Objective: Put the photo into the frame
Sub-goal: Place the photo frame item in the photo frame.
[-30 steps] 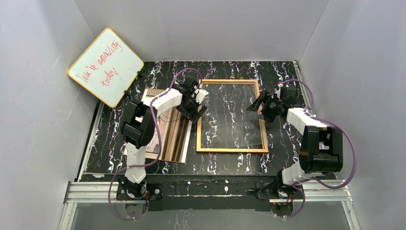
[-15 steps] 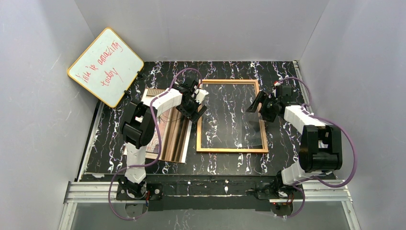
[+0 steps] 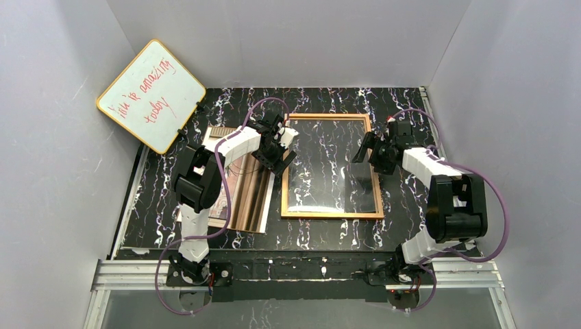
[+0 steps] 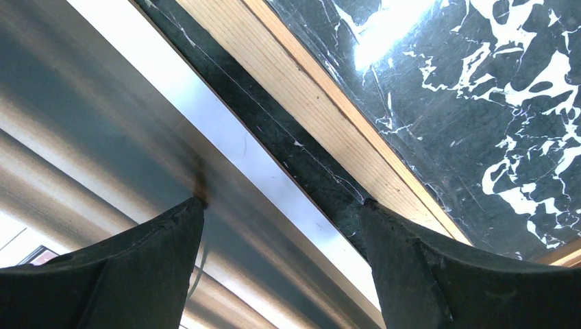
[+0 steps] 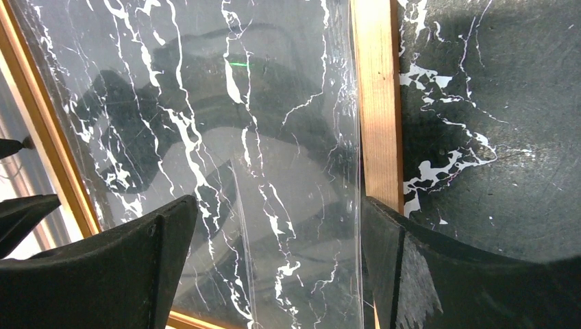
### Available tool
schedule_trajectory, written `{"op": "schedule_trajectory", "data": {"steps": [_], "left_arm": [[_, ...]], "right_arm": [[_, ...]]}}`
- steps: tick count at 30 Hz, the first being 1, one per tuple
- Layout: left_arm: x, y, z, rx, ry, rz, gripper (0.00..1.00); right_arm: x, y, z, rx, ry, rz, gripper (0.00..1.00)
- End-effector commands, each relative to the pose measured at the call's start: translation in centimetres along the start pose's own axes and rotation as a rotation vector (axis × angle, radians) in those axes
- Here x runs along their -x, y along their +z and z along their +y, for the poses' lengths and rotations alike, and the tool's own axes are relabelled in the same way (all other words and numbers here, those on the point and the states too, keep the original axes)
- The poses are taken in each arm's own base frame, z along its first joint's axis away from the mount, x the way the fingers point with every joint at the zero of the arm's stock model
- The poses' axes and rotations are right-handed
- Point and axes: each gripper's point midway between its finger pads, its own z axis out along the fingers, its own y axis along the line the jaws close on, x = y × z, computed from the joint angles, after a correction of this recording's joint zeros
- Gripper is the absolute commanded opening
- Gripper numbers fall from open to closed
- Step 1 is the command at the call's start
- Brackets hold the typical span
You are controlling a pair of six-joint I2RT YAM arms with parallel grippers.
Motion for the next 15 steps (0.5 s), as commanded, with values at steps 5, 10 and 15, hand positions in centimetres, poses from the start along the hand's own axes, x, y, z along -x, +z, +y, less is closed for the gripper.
{"op": "schedule_trajectory", "data": {"steps": [5, 10, 15], "left_arm": [[-1.1, 0.4, -0.6, -0.028, 0.001, 0.04, 0.82], [-1.0, 0.3, -0.5, -0.025, 0.003, 0.038, 0.82], [-1.2, 0.3, -0.4, -0.016, 0.006, 0.043, 0.82]], "right_arm": [[1.3, -0.1, 0.8, -0.144, -0.128, -0.005, 0.96], [1.0, 0.1, 0.2, -0.237, -0.181, 0.007, 0.96], [1.4, -0.2, 0.1, -0.277, -0.206, -0.01, 0.98]]}}
